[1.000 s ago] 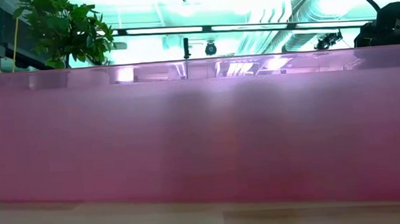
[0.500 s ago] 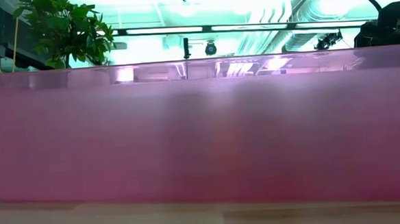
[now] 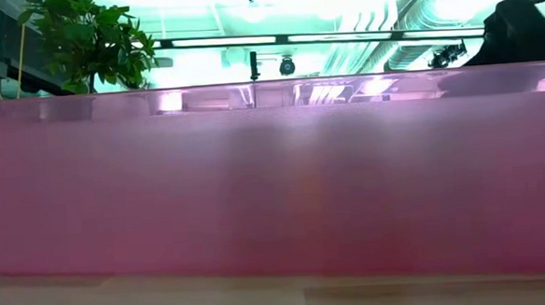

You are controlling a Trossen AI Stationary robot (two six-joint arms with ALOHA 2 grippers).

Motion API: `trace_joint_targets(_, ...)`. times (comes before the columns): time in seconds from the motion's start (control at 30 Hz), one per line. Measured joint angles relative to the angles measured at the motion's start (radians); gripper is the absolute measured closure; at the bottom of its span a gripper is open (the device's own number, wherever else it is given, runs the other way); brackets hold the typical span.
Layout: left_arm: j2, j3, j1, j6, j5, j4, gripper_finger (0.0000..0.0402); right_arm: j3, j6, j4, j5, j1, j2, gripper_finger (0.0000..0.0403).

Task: Pick and place pill bottles into a basket
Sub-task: Return to Home Position

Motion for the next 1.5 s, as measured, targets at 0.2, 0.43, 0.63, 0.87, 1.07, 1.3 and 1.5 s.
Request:
trace_joint_targets(0.2, -0.103, -0.184, -0.049, -0.106, -0.041, 0.000, 0.0023, 0.000, -0.089, 0.001, 0.100, 0.000, -0.052, 0.0263)
trace_joint_targets(0.43, -0.308, -0.553, -0.119, -0.430, -0.109, -0.001, 0.0023, 0.000, -0.100, -0.051, 0.193, -0.001, -0.148, 0.0263)
trace_joint_targets(0.63, -0.440, -0.796, -0.194, -0.615, -0.160, 0.061, 0.0023, 0.002, -0.092, -0.108, 0.174, -0.003, -0.219, 0.0263)
trace_joint_targets(0.87, -0.522, -0.978, -0.242, -0.649, -0.264, 0.187, 0.0023, 0.000, -0.066, -0.126, 0.093, -0.069, -0.220, 0.0263)
trace_joint_targets(1.07, -0.590, -1.169, -0.309, -0.793, -0.379, 0.240, 0.0023, 0.000, -0.104, -0.086, -0.043, -0.179, -0.221, 0.0263)
trace_joint_targets(1.3, -0.680, -1.451, -0.403, -1.117, -0.480, 0.295, 0.0023, 0.000, -0.161, 0.061, -0.399, -0.373, -0.221, 0.0263)
trace_joint_targets(1.5, -0.693, -1.619, -0.410, -1.150, -0.486, 0.524, 0.0023, 0.000, -0.126, 0.068, -0.739, -0.585, -0.221, 0.0263)
